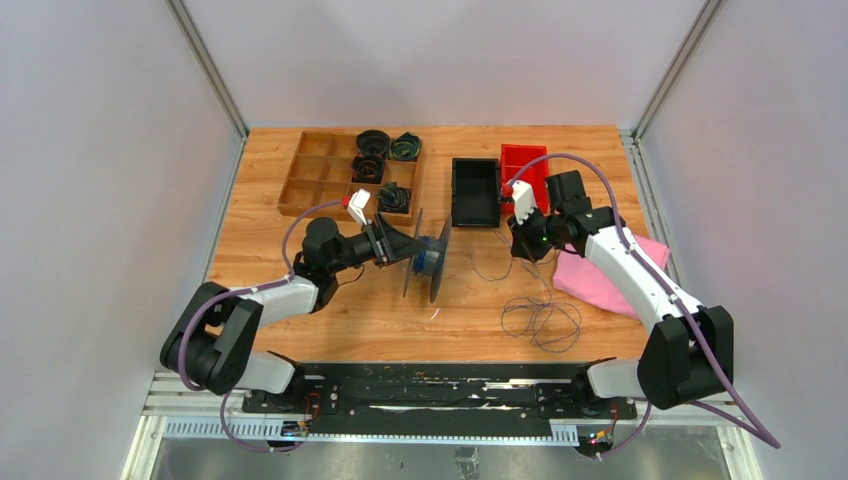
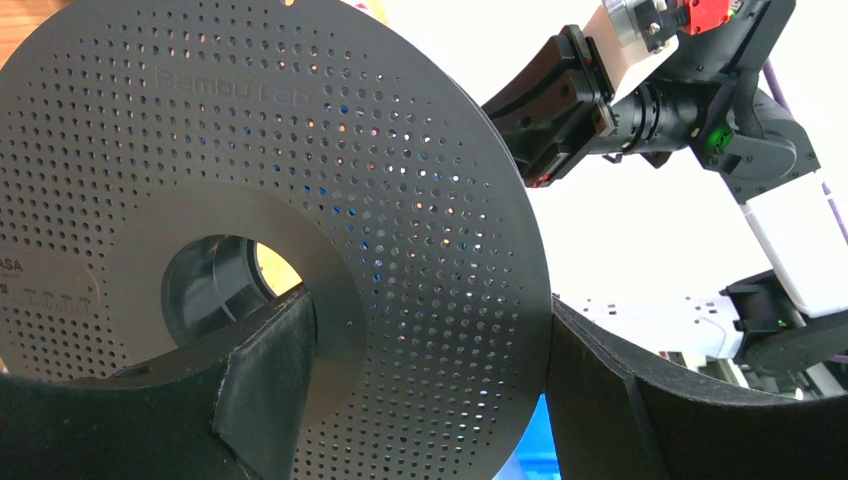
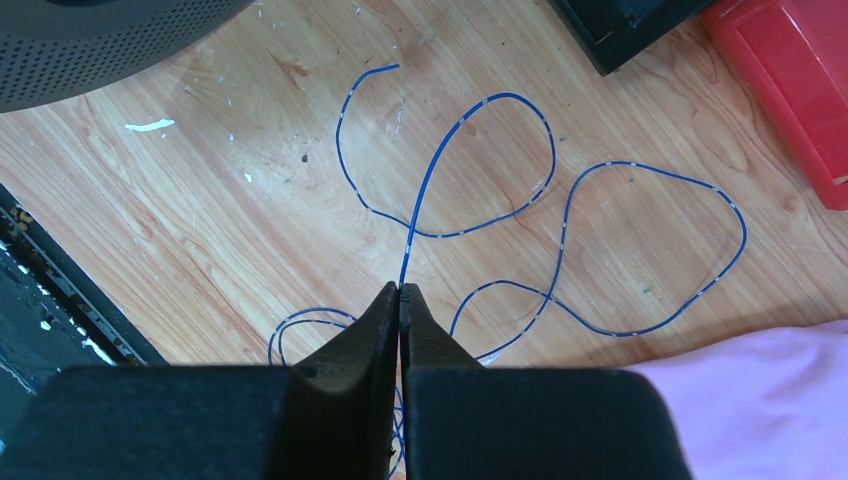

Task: Wrap the cables
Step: Place the cable at the center of the board.

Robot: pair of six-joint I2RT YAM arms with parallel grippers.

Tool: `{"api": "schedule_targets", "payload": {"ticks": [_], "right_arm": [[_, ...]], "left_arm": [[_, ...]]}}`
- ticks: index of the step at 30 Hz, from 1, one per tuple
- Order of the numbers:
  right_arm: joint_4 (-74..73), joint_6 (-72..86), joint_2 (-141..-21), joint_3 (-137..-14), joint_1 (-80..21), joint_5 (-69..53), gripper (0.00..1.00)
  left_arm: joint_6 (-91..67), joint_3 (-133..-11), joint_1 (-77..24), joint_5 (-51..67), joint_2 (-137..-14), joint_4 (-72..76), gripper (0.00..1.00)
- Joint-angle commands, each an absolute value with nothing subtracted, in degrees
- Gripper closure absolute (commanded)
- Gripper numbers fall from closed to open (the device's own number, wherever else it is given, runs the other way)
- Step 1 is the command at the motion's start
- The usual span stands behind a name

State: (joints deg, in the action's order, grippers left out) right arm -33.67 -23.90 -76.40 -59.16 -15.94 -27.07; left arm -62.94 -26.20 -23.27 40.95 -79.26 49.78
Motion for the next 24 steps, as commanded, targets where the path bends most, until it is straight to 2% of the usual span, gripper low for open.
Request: {"api": "schedule_targets", "payload": {"ticks": [1, 9, 12, 20, 24], "right_arm": [[-33.1, -24.6, -76.1, -58.2, -15.0, -28.5, 0.99], [-33.1, -24.8, -76.7, -58.2, -15.0, -28.4, 0.99], [-33.1, -24.8, -76.8, -58.3, -15.0, -28.5, 0.99], [-33.1, -24.9, -77.2, -58.4, -15.0, -28.9, 0.99], [-33.2, -24.9, -77.3, -58.4, -15.0, -29.5, 0.99]], "left_arm": [[-65.4, -25.5, -22.3, 40.6, -79.5, 55.6, 0.66], [-66.9, -25.4, -22.1, 40.7, -80.7, 54.1, 0.64], [-66.6, -25.4, -21.9, 40.7, -80.6, 52.4, 0.58], [-64.1, -25.9, -21.4, 40.2, -80.1, 47.3, 0.34], [-62.1, -26.3, -21.3, 40.3, -80.5, 45.0, 0.26]]}}
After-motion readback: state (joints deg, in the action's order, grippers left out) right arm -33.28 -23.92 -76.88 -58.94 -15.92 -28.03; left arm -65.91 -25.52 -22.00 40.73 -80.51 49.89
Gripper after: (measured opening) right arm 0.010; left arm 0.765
